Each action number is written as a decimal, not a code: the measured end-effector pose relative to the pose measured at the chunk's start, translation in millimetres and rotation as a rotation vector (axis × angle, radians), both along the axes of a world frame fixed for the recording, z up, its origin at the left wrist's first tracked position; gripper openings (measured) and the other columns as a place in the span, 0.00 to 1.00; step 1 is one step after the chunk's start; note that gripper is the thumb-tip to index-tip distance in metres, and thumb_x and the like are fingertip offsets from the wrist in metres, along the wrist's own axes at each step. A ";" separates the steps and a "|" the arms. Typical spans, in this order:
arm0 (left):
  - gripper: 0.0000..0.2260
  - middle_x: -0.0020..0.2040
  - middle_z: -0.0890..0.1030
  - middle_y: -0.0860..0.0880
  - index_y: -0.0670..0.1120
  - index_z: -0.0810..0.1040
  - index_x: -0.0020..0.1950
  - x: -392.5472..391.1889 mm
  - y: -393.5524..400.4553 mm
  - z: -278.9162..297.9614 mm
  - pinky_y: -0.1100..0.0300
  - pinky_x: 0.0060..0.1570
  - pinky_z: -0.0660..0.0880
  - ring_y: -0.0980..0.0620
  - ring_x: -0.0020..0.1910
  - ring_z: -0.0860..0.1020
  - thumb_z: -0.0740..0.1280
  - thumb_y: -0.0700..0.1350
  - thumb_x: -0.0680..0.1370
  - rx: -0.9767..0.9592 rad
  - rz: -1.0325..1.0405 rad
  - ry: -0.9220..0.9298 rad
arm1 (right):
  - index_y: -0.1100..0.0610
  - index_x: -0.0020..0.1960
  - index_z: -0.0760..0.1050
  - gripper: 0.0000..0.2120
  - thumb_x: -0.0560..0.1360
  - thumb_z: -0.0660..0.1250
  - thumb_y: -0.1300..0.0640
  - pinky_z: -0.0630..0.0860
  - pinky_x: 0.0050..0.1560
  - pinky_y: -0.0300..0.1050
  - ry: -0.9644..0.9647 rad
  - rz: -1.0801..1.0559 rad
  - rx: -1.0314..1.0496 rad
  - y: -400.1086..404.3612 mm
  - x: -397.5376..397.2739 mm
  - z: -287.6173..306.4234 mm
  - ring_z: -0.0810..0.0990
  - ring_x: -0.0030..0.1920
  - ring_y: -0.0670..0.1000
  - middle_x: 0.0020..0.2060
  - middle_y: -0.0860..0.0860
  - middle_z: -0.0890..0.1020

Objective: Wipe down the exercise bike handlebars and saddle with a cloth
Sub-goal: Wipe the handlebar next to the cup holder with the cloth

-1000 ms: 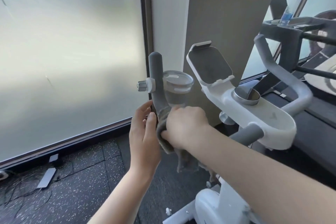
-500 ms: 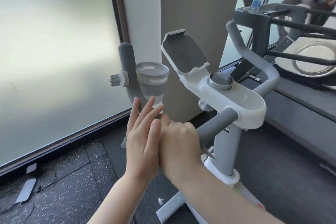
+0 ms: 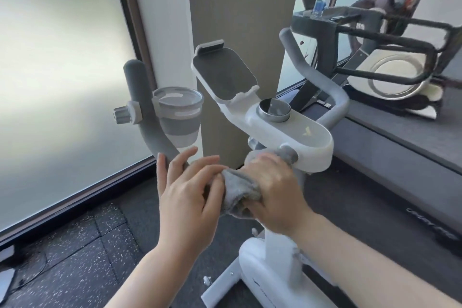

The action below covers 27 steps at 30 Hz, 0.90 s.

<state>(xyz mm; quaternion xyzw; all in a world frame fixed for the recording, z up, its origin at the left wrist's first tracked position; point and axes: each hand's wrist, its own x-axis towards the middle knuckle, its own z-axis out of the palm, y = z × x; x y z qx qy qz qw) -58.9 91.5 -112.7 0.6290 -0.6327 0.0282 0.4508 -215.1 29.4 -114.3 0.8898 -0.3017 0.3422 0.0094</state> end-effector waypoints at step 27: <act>0.20 0.70 0.72 0.56 0.48 0.74 0.66 23.9 13.3 5.2 0.50 0.74 0.53 0.53 0.75 0.61 0.51 0.52 0.81 -0.022 -0.263 0.476 | 0.51 0.51 0.78 0.18 0.65 0.64 0.43 0.58 0.71 0.55 0.269 -0.077 0.137 11.7 -1.5 14.9 0.76 0.60 0.51 0.51 0.47 0.80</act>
